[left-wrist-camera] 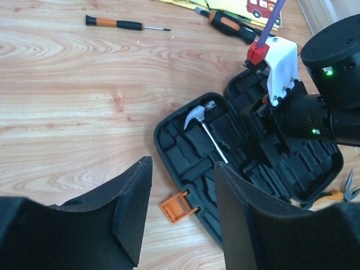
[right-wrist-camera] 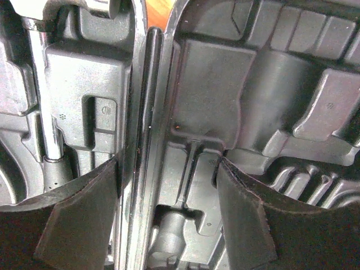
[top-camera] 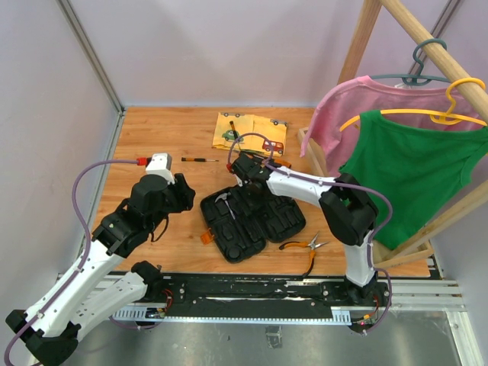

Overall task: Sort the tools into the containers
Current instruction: Adjust the storage box at the center of the board.

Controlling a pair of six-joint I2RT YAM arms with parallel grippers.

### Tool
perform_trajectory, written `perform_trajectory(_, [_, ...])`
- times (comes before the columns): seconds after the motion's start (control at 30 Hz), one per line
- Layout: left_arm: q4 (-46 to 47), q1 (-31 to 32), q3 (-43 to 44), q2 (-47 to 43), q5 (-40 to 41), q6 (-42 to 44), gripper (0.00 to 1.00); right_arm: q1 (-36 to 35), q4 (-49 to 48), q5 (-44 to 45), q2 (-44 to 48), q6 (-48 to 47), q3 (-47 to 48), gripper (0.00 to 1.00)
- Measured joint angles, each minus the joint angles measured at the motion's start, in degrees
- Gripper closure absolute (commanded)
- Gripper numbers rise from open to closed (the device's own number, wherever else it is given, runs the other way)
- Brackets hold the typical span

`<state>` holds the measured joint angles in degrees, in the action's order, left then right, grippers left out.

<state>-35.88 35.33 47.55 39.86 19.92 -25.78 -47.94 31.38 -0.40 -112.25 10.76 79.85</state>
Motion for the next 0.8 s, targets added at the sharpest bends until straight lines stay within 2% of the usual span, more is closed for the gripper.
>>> perform_trajectory(0.13, [0.0,0.0,0.0,0.0,0.0,0.0,0.47,-1.2,0.9,1.6,-1.8,6.7,2.5,0.46])
perform_trajectory(0.4, [0.0,0.0,0.0,0.0,0.4,0.0,0.47,-2.6,2.2,3.9,-5.1,14.4,7.8,0.35])
perform_trajectory(0.6, [0.0,0.0,0.0,0.0,0.6,0.0,0.47,-2.7,1.9,4.3,-4.5,15.2,8.0,0.28])
perform_trajectory(0.8, [0.0,0.0,0.0,0.0,0.8,0.0,0.47,-3.0,-0.7,1.9,2.5,12.8,7.9,0.21])
